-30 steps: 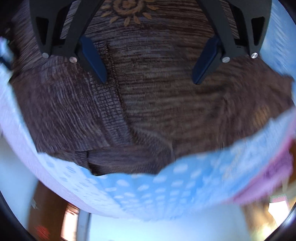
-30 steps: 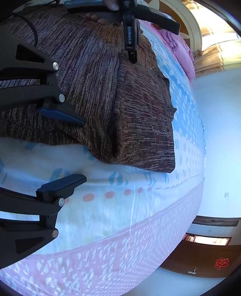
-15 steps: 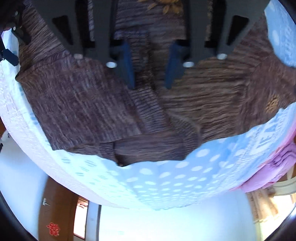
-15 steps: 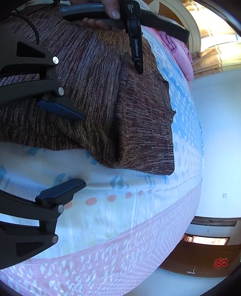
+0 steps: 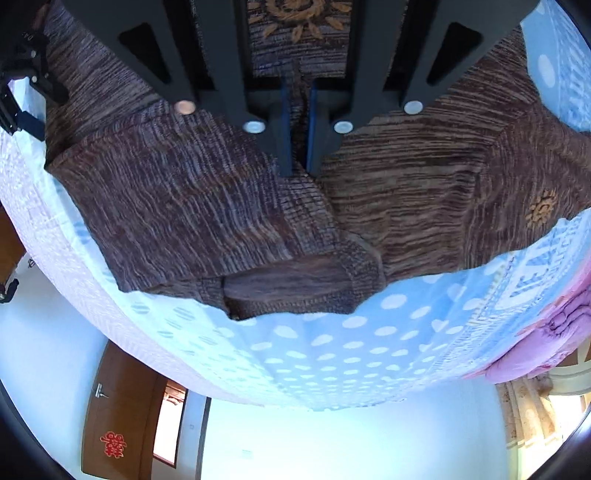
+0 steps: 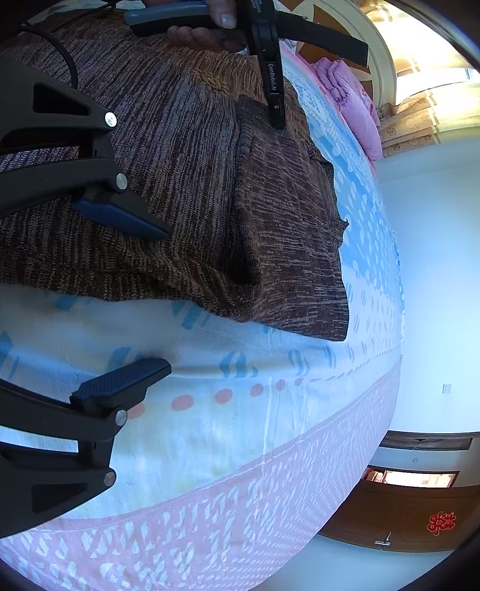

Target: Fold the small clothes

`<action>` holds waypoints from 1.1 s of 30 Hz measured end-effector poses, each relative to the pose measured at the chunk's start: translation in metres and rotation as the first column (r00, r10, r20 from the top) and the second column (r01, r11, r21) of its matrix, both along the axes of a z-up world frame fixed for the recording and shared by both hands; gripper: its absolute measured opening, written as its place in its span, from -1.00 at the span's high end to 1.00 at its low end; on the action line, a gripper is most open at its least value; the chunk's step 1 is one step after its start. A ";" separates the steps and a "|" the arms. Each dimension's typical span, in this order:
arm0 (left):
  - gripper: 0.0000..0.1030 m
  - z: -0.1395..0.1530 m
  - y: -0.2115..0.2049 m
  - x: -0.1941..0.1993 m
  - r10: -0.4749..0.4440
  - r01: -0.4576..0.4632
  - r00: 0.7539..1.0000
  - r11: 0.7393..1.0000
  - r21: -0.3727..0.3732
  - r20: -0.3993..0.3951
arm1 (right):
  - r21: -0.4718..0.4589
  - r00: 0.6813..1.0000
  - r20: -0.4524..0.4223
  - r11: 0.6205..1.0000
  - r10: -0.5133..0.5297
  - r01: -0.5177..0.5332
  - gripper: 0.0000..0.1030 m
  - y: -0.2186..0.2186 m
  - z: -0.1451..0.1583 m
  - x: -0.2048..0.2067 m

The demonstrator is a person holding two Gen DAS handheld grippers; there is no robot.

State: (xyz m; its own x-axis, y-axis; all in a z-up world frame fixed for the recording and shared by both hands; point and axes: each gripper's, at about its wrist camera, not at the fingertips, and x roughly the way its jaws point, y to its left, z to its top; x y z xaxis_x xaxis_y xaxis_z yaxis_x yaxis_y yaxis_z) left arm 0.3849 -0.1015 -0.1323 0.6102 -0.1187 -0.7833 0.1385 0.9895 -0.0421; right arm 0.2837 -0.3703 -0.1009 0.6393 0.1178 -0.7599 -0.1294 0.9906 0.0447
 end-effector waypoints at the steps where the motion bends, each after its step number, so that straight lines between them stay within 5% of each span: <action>1: 0.68 -0.001 0.000 0.003 0.008 -0.008 1.000 1.000 0.008 0.003 | 0.010 1.000 0.002 1.000 -0.004 0.004 -0.31 -0.001 0.002 -0.001; 6: -0.12 0.009 0.001 -0.008 0.036 -0.044 0.995 0.995 0.091 0.094 | 0.039 0.985 0.174 0.999 -0.006 -0.001 -0.31 0.002 0.050 -0.003; 8: -0.31 0.010 -0.001 -0.010 0.042 -0.058 0.992 0.989 0.134 0.122 | 0.094 0.985 0.162 0.993 0.054 -0.070 -0.31 0.012 0.059 0.018; 11: -0.31 0.006 0.000 -0.009 0.039 -0.052 0.995 0.988 0.143 0.097 | 0.209 0.994 0.027 0.972 0.105 -0.108 -0.31 0.018 0.039 0.058; 14: -0.35 -0.004 0.005 -0.013 0.043 -0.054 0.997 0.984 0.171 0.069 | 0.191 0.990 -0.092 0.978 0.103 -0.084 -0.28 0.020 0.008 0.074; 21: -0.57 -0.010 0.016 -0.025 0.047 -0.055 0.997 0.988 0.141 0.065 | 0.016 0.991 -0.090 0.995 0.098 -0.097 -0.19 0.036 0.025 0.047; 25: -0.57 -0.010 0.018 -0.029 0.052 -0.060 0.997 0.990 0.126 0.062 | 0.047 0.989 -0.016 0.988 0.147 -0.146 -0.21 0.066 0.047 0.058; 28: -0.57 -0.006 0.028 -0.037 0.065 -0.070 0.996 0.993 0.097 0.059 | 0.068 0.979 -0.030 0.978 0.200 -0.198 -0.21 0.095 0.038 0.078; 31: -0.57 0.008 0.049 -0.053 0.096 -0.102 0.991 0.992 0.071 0.092 | 0.068 0.966 -0.134 0.974 0.222 -0.215 -0.21 0.111 0.005 0.084; 33: -0.62 0.018 0.070 -0.067 0.110 -0.117 0.986 0.992 0.052 0.122 | -0.043 0.963 -0.085 0.965 0.256 -0.260 -0.22 0.120 0.002 0.062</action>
